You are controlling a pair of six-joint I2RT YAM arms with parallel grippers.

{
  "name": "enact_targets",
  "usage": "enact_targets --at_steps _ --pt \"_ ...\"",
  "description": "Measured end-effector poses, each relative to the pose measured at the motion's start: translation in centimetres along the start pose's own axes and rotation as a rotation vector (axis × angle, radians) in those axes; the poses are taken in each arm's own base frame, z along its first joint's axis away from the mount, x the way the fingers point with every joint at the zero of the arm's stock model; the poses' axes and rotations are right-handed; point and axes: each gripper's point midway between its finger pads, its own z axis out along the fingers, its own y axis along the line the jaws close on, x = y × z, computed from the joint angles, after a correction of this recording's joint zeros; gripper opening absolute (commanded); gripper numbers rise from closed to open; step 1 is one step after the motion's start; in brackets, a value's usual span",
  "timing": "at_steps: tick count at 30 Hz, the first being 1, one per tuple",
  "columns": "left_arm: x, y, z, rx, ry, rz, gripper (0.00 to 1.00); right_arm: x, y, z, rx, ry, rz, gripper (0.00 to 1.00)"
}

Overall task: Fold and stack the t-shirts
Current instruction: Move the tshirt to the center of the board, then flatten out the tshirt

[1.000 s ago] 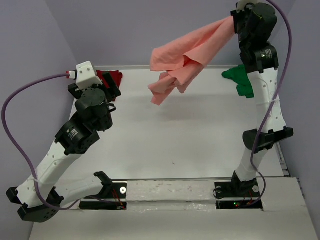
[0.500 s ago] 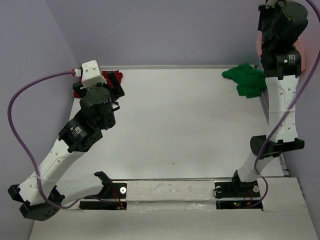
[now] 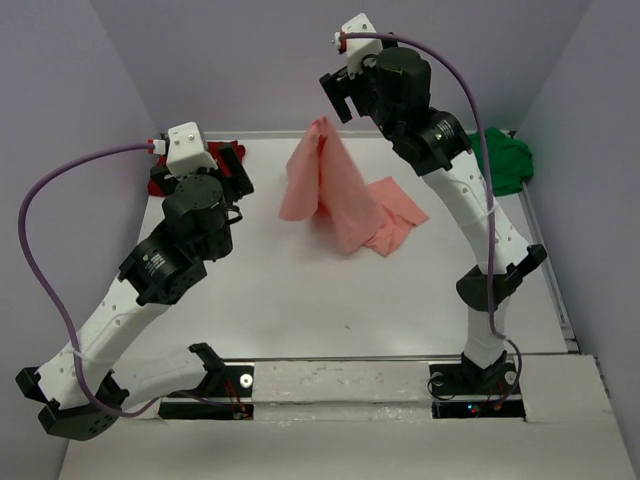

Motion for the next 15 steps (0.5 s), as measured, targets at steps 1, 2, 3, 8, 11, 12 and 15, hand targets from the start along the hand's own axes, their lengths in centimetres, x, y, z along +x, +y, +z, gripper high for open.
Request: enact_targets --at_steps 1,2,3,8,11,12,15 --pt "0.0 -0.1 0.0 0.004 0.001 0.001 0.86 0.2 -0.1 0.0 0.011 0.008 -0.01 1.0" --pt "0.1 -0.2 -0.1 0.007 0.002 0.002 0.86 0.5 -1.0 0.2 0.037 0.018 -0.022 1.0" --pt "0.1 -0.3 -0.1 0.009 0.002 0.002 0.86 0.7 -2.1 0.2 0.069 0.024 -0.026 1.0" --pt "0.1 -0.4 -0.3 0.011 0.002 0.007 0.87 3.0 -9.9 -1.0 0.252 0.08 -0.009 0.96" --pt "0.3 -0.5 -0.1 0.011 0.005 0.015 0.87 4.8 -12.8 -2.2 0.326 0.116 0.045 0.91" --pt "0.5 -0.8 0.0 0.014 0.009 0.021 0.87 6.4 -12.9 -2.5 0.328 0.146 0.084 0.75" --pt "1.5 -1.5 0.4 0.025 0.029 0.041 0.87 10.0 -11.6 -3.1 0.289 0.202 0.184 0.49"
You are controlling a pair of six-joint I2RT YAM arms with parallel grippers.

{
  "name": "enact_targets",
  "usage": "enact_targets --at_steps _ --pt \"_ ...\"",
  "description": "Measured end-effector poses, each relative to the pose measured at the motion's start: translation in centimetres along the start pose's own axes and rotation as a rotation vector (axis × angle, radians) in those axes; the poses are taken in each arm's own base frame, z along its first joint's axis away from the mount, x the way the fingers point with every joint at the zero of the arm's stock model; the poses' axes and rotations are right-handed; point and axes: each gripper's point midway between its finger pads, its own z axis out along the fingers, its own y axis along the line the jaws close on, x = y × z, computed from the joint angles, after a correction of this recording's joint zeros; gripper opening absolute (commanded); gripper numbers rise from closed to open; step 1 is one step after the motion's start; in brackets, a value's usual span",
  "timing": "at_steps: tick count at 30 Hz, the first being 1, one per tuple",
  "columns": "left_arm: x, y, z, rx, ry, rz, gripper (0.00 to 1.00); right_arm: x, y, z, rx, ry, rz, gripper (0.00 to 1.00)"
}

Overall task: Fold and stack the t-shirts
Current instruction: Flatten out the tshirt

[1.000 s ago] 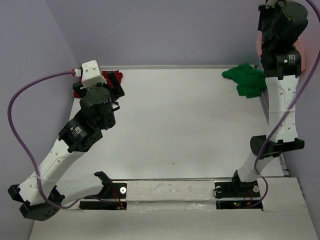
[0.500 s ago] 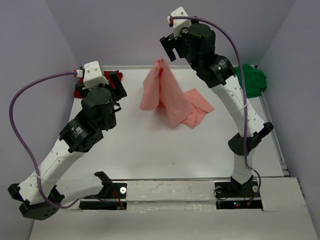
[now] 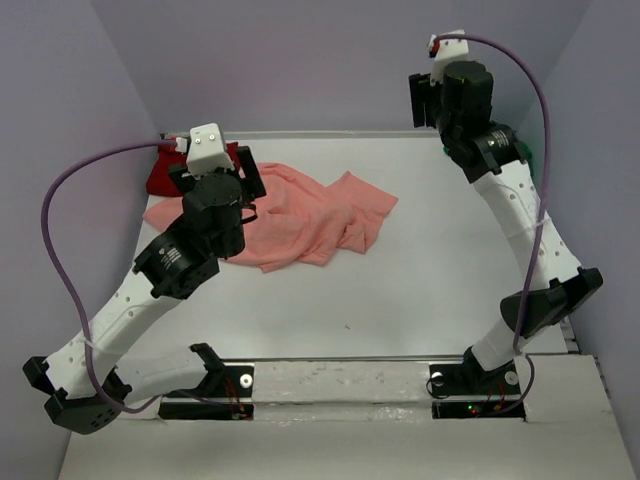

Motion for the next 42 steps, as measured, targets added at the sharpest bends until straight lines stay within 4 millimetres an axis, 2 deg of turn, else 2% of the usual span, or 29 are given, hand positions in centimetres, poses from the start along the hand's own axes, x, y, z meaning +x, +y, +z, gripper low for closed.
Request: enact_targets --at_steps 1,2,3,4,5,6,7,8,9,10,11,13,16,20,22,25,27,32,36,42 --pt "0.7 -0.3 0.2 0.008 0.012 0.008 0.86 2.8 1.0 0.3 -0.03 0.055 0.032 0.33" --pt "1.6 -0.7 0.4 0.015 0.028 0.024 0.87 4.4 1.6 0.4 -0.052 0.089 0.049 0.26" --pt "2.4 -1.0 0.6 0.023 0.043 0.036 0.87 7.1 3.0 0.7 -0.093 0.144 0.075 0.21" --pt "3.3 -1.4 0.7 0.033 0.059 0.047 0.87 10.2 4.7 0.9 -0.136 0.212 0.107 0.2" --pt "4.2 -1.7 0.9 0.042 0.076 0.059 0.87 13.9 6.7 1.0 -0.192 0.288 0.142 0.24" --pt "4.8 -2.1 1.0 0.05 0.089 0.067 0.87 16.8 7.9 0.9 -0.222 0.348 0.157 0.31" --pt "5.4 -2.4 1.1 0.058 0.102 0.075 0.87 20.3 9.4 0.4 -0.259 0.433 0.186 0.43" --pt "6.2 -2.8 1.2 0.07 0.117 0.082 0.87 23.6 10.4 -0.3 -0.284 0.512 0.198 0.47" --pt "6.4 -2.9 1.2 0.076 0.122 0.083 0.87 26.2 11.2 -1.1 -0.302 0.582 0.209 0.52" --pt "6.6 -3.1 1.1 0.085 0.129 0.082 0.87 28.3 11.8 -1.8 -0.311 0.639 0.216 0.61" --pt "6.8 -3.4 1.1 0.095 0.133 0.079 0.87 29.3 12.2 -2.1 -0.321 0.669 0.226 0.64" --pt "6.7 -3.6 1.0 0.105 0.132 0.072 0.87 29.8 12.6 -2.2 -0.332 0.686 0.244 0.64" --pt "6.7 -3.9 0.8 0.114 0.133 0.071 0.86 28.8 12.6 -1.5 -0.339 0.656 0.288 0.64" --pt "6.7 -4.1 0.7 0.121 0.133 0.071 0.87 28.0 11.9 -0.1 -0.331 0.632 0.333 0.54" --pt "6.7 -4.0 0.6 0.123 0.131 0.07 0.87 27.8 11.5 1.3 -0.326 0.627 0.363 0.5" --pt "6.3 -3.9 0.4 0.127 0.124 0.059 0.87 28.8 10.6 3.8 -0.311 0.639 0.402 0.49" --pt "6.1 -3.8 0.3 0.127 0.121 0.055 0.87 30.3 9.6 5.5 -0.289 0.669 0.43 0.49" --pt "6.7 -3.6 0.3 0.126 0.125 0.06 0.87 32.3 8.1 8.3 -0.26 0.705 0.463 0.53" --pt "7.8 -3.6 0.4 0.122 0.142 0.083 0.87 32.0 8.8 9.4 -0.287 0.696 0.464 0.53" --pt "8.2 -4.0 0.6 0.128 0.151 0.091 0.87 31.9 9.8 10.4 -0.329 0.693 0.474 0.53"
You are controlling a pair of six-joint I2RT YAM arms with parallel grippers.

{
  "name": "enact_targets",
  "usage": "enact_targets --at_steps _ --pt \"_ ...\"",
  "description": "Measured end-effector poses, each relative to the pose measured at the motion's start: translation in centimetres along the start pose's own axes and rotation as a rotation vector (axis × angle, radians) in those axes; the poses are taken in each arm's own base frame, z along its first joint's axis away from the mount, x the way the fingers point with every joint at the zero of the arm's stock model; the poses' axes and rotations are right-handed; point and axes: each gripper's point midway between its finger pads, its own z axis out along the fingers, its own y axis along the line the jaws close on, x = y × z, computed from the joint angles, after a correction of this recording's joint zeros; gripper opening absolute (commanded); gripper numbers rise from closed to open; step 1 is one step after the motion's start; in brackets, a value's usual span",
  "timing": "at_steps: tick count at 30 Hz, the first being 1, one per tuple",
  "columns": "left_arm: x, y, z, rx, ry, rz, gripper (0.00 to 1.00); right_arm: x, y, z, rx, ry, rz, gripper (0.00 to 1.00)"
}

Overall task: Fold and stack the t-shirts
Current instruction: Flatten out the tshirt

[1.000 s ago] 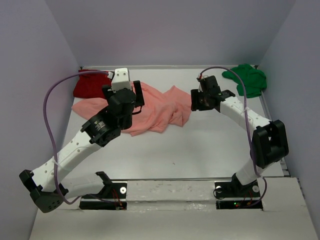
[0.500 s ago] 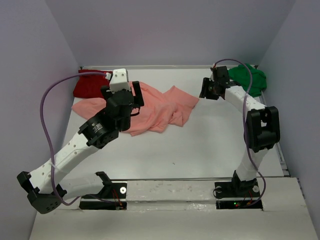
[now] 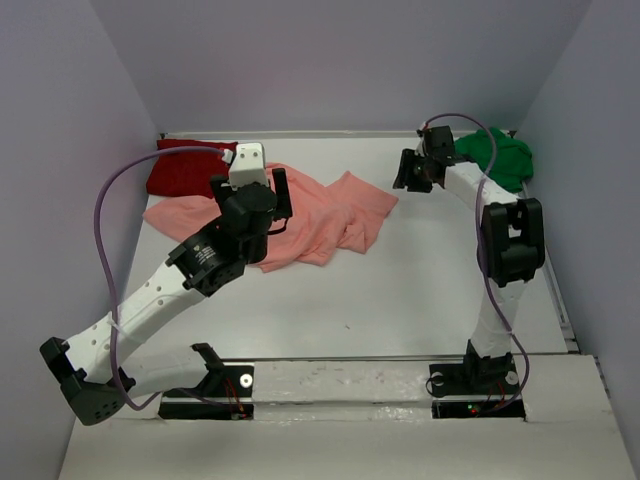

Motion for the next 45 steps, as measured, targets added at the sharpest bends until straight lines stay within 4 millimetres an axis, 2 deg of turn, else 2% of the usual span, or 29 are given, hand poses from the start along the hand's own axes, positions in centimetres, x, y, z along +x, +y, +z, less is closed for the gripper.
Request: enact_targets --at_steps 7,11,18,22,24,26,28,34,37,40,42,45 --pt "0.0 -0.1 0.1 0.003 0.0 -0.001 0.87 1.3 -0.7 2.0 0.006 0.043 0.01 0.52" --pt "0.0 -0.1 0.1 0.003 -0.001 -0.001 0.87 2.9 -1.3 3.6 0.005 0.09 0.02 0.52" --pt "0.0 -0.1 0.1 0.004 -0.001 -0.002 0.87 3.4 -1.4 5.0 -0.011 0.106 0.023 0.51" --pt "-0.1 -0.1 0.1 0.004 -0.002 -0.003 0.87 2.9 -1.0 5.3 -0.031 0.095 0.022 0.5" --pt "-0.1 -0.2 0.1 0.004 -0.004 -0.004 0.87 3.0 -0.9 5.3 -0.039 0.099 0.026 0.39" --pt "-0.2 -0.2 0.1 0.005 -0.005 -0.006 0.87 3.2 -0.8 5.5 -0.043 0.104 0.03 0.17" --pt "-0.2 -0.2 0.1 0.005 -0.005 -0.006 0.87 3.5 -0.9 5.7 -0.044 0.111 0.036 0.0" --pt "-0.1 -0.3 0.1 0.008 -0.004 -0.006 0.87 3.5 -1.2 5.9 -0.027 0.108 0.039 0.0" --pt "-0.1 -0.3 0.1 0.012 -0.004 -0.008 0.87 3.0 -1.9 5.7 0.035 0.082 0.018 0.0" --pt "-0.1 -0.5 0.1 0.017 -0.005 -0.012 0.87 1.4 -2.7 4.4 0.128 0.035 -0.022 0.0" --pt "0.2 -0.5 0.2 0.017 -0.001 -0.008 0.87 -1.0 -2.8 2.7 0.183 -0.023 -0.05 0.0" --pt "0.9 -0.6 0.3 0.019 0.012 0.001 0.87 -6.5 -1.7 -1.3 0.236 -0.154 -0.102 0.0"
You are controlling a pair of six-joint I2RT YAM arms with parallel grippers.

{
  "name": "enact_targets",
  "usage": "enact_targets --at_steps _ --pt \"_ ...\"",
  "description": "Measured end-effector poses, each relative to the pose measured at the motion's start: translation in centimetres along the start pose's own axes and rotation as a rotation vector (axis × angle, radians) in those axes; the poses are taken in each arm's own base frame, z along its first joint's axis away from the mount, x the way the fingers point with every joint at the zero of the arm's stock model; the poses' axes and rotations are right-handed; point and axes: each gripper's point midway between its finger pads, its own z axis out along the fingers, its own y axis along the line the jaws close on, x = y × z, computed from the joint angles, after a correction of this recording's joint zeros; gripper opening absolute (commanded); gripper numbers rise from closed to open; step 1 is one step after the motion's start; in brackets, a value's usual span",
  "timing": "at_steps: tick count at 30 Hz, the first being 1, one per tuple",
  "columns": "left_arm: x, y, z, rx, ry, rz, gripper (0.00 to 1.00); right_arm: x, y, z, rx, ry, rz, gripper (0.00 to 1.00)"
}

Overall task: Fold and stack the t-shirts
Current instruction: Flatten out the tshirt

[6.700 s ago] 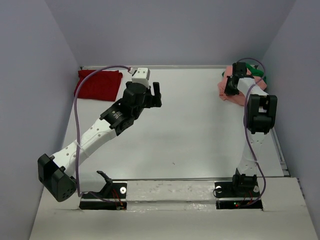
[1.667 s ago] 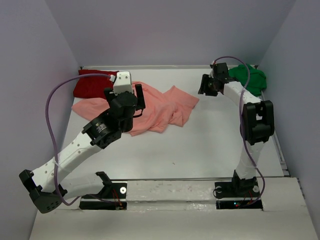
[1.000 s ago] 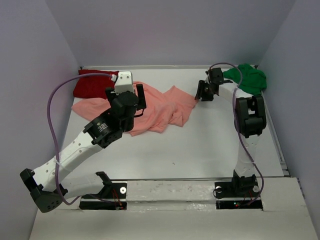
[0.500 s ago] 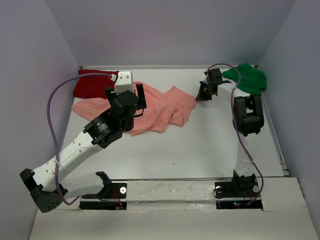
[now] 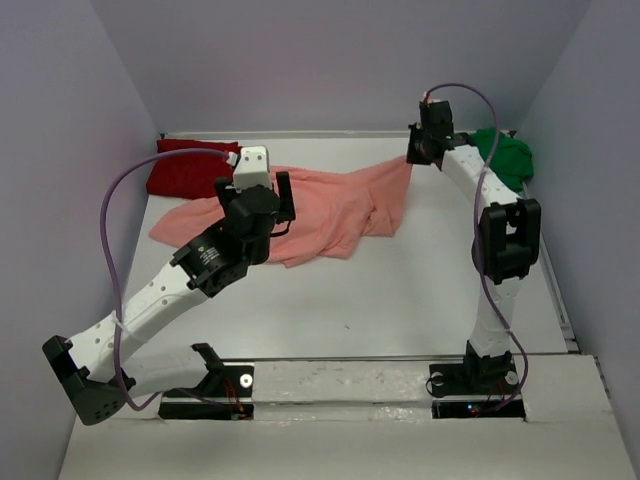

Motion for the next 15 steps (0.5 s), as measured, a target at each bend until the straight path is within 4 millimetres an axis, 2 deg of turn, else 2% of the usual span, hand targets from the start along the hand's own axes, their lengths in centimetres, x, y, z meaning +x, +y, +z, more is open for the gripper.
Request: enact_targets --at_steps 2,3,6,11,15 --pt "0.4 -0.1 0.1 0.004 0.009 0.002 0.87 -3.9 0.0 -2.6 0.014 -0.088 -0.014 0.0" --pt "0.6 -0.1 0.1 0.004 0.011 0.003 0.87 -6.6 0.1 -4.5 0.018 -0.146 -0.019 0.0" --pt "0.9 -0.2 0.2 0.008 0.019 0.002 0.87 -12.0 0.2 -9.2 0.013 -0.283 -0.027 0.0" --pt "1.0 -0.4 0.2 0.015 0.021 -0.004 0.88 -16.5 0.3 -15.4 -0.001 -0.406 -0.044 0.0" --pt "1.5 -0.4 0.4 0.01 0.027 0.003 0.89 -17.1 0.3 -16.5 -0.006 -0.418 -0.049 0.0"
